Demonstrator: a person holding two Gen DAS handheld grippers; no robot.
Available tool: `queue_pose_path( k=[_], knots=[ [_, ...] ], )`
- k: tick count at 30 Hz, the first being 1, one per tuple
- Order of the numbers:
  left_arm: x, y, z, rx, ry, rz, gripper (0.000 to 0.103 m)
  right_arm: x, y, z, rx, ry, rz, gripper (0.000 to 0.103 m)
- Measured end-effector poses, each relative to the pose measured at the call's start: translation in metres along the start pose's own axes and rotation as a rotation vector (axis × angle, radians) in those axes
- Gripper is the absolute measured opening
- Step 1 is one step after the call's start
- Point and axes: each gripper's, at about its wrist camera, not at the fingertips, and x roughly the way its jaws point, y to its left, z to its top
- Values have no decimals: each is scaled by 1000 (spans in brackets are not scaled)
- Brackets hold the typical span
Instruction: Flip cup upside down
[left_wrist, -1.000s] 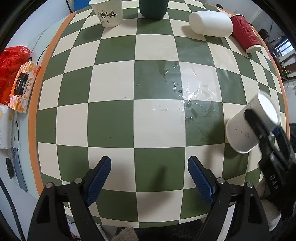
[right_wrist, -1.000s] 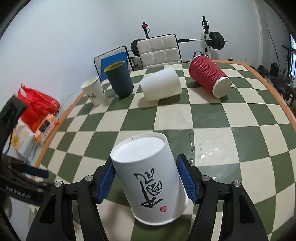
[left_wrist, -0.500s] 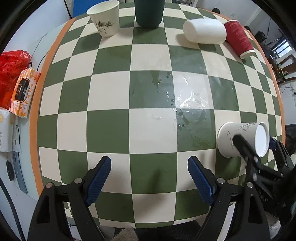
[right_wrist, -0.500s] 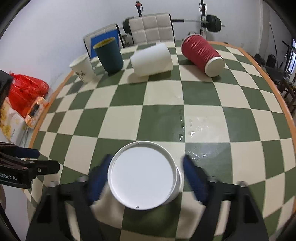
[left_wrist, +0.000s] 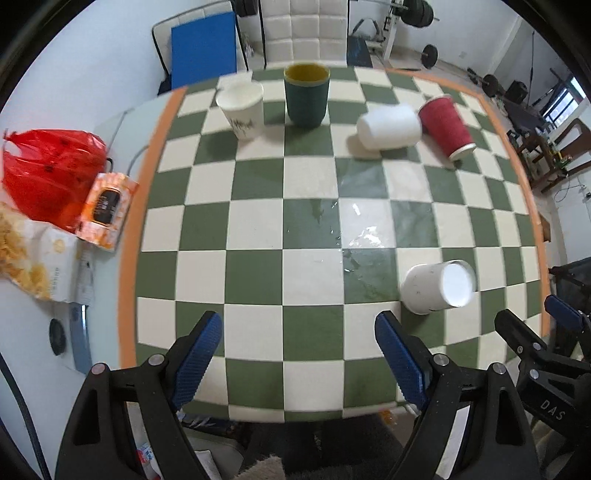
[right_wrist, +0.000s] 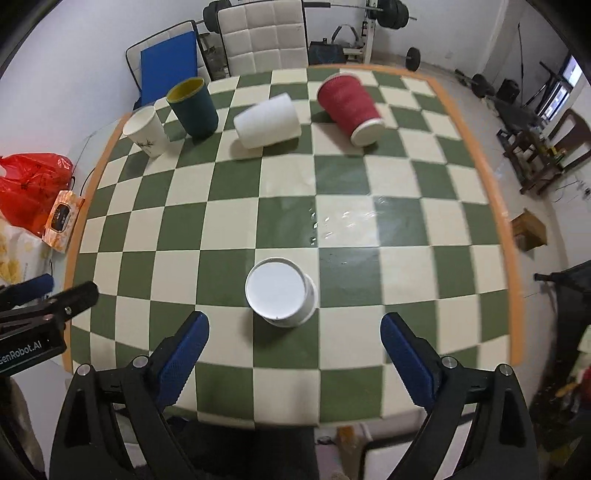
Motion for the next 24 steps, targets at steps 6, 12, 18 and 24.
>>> queue_pose_path(
  k=[6,12,18,24],
  knots=[
    [-74,-5,-5,1,-67,-9,85,-79,-2,3,15,-30,-3,96],
    [-144,-7,-11,9,-139,-28,85,-163,1,1,21,-119,5,96],
    [-195,-5,-17,-18,-190,-45,85,-229,1,-3,25,-183,-3,96],
    [-218,-3,-24,-38,-210,-47,85,-265,0,-7,30,-196,2,96]
  ],
)
